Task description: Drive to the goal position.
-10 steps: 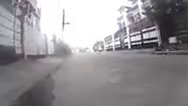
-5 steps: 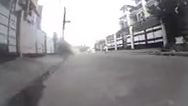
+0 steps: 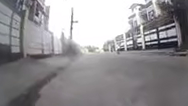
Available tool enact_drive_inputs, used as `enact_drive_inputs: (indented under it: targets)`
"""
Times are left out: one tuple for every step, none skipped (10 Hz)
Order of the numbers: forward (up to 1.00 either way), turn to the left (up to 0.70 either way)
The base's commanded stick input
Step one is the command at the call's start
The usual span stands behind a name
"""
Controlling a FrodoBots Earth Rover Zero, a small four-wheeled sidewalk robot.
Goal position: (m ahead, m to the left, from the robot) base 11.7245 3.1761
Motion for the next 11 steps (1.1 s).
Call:
enact_drive_inputs:
  targets:
    - [1.00,0.01]
    - [1.00,0.01]
    - [1.00,0.01]
    - [1.00,0.01]
    - [1.00,0.01]
    - [1.00,0.01]
    - [1.00,0.01]
    - [1.00,0.01]
    - [1.00,0.01]
    - [1.00,0.11]
    - [1.00,0.37]
